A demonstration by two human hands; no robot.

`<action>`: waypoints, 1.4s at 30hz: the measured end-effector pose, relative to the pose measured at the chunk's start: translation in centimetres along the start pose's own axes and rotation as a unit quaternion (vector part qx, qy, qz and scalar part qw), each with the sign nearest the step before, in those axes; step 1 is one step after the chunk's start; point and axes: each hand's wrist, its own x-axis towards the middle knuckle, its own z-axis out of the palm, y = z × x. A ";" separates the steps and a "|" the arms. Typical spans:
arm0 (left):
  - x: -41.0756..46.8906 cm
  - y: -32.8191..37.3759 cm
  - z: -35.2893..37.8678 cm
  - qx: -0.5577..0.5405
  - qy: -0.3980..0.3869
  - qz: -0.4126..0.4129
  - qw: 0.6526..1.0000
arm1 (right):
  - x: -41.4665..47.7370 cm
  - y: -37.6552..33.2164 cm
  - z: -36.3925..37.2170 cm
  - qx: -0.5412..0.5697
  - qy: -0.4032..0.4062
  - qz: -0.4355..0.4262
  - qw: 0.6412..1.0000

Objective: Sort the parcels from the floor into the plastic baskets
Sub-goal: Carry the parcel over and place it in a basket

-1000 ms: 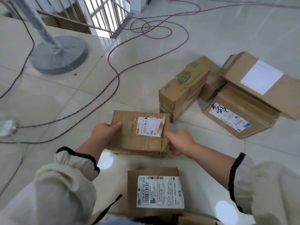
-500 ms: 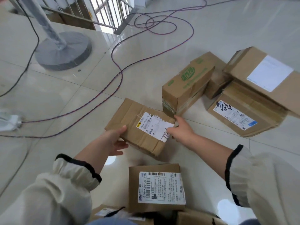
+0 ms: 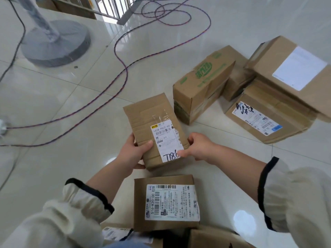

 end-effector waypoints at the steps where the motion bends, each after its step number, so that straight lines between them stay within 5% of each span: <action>1: 0.4 -0.1 0.1 0.000 0.003 0.008 1.000 | 0.2 0.0 0.1 0.000 0.001 -0.007 1.000; 8: 0.3 0.1 0.6 0.008 0.027 0.002 1.000 | -0.7 0.9 0.9 0.023 0.039 -0.009 0.999; 15: -8.6 4.8 2.4 0.035 0.113 0.057 0.991 | -9.8 -3.0 -2.8 0.087 0.045 0.004 0.995; 21: -22.8 16.8 2.8 0.029 0.080 0.100 0.991 | -25.3 -11.7 -11.8 0.141 0.060 -0.022 0.988; 30: -55.2 40.8 2.8 0.083 0.062 0.174 0.979 | -58.1 -30.2 -26.2 0.200 0.098 -0.073 0.972; 42: -72.7 46.7 3.1 -0.037 -0.083 0.174 0.981 | -78.7 -33.9 -29.6 0.135 0.231 -0.176 0.947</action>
